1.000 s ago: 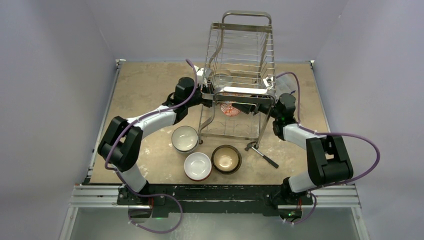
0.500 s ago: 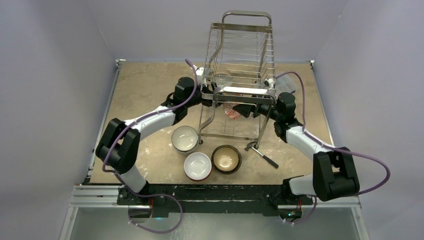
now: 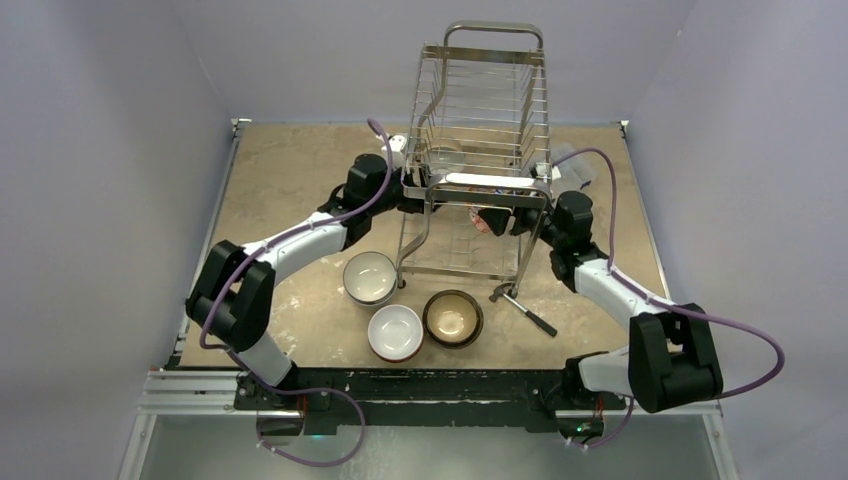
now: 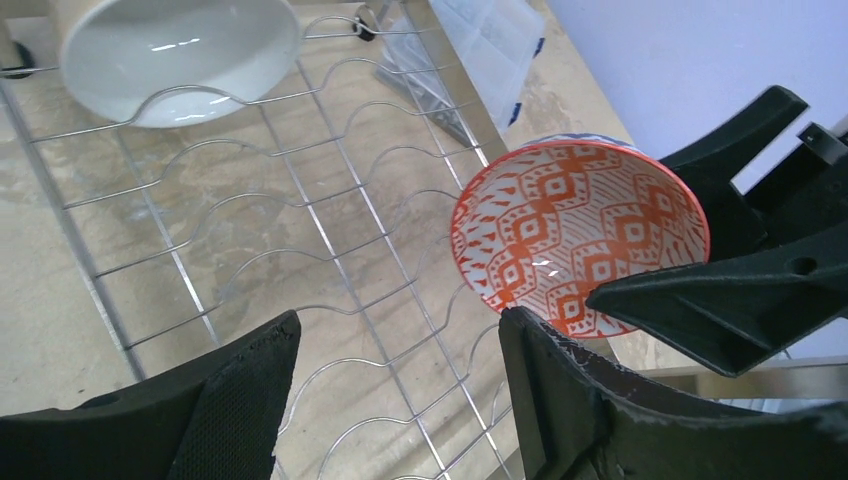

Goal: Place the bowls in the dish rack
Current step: Pick up the bowl from the center of the board, then adjust the dish rack at the center of the board.

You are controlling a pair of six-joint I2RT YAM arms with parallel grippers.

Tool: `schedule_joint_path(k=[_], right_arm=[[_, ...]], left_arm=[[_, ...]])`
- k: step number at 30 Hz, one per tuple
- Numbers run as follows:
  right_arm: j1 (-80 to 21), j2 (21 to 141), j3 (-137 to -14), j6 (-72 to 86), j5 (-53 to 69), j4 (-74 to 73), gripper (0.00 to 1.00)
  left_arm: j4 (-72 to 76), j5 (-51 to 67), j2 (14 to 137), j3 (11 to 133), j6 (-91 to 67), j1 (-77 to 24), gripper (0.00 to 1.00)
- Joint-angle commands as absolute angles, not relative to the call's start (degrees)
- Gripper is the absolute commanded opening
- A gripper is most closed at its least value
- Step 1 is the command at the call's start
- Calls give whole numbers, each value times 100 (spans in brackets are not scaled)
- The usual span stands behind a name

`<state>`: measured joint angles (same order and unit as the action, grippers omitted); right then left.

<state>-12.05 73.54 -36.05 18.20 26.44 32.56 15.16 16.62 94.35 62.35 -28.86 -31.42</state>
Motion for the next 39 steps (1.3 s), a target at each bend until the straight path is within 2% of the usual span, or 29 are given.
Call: schedule_joint_path(k=[1, 14, 26, 39], right_arm=[[-1183, 7101, -3537, 1227, 2335, 4557, 0], [-995, 7587, -3762, 326, 1587, 4841, 0], [-810, 7977, -3729, -162, 1723, 5541, 0], [-755, 8167, -3577, -778, 2046, 6215, 0]], left_arm=[[1557, 1305, 9050, 6283, -2809, -2956, 72], [1389, 1274, 9013, 6346, -2681, -2892, 70], [326, 248, 9335, 6761, -2706, -2834, 71], [-300, 20, 10011, 7005, -2760, -2825, 65]])
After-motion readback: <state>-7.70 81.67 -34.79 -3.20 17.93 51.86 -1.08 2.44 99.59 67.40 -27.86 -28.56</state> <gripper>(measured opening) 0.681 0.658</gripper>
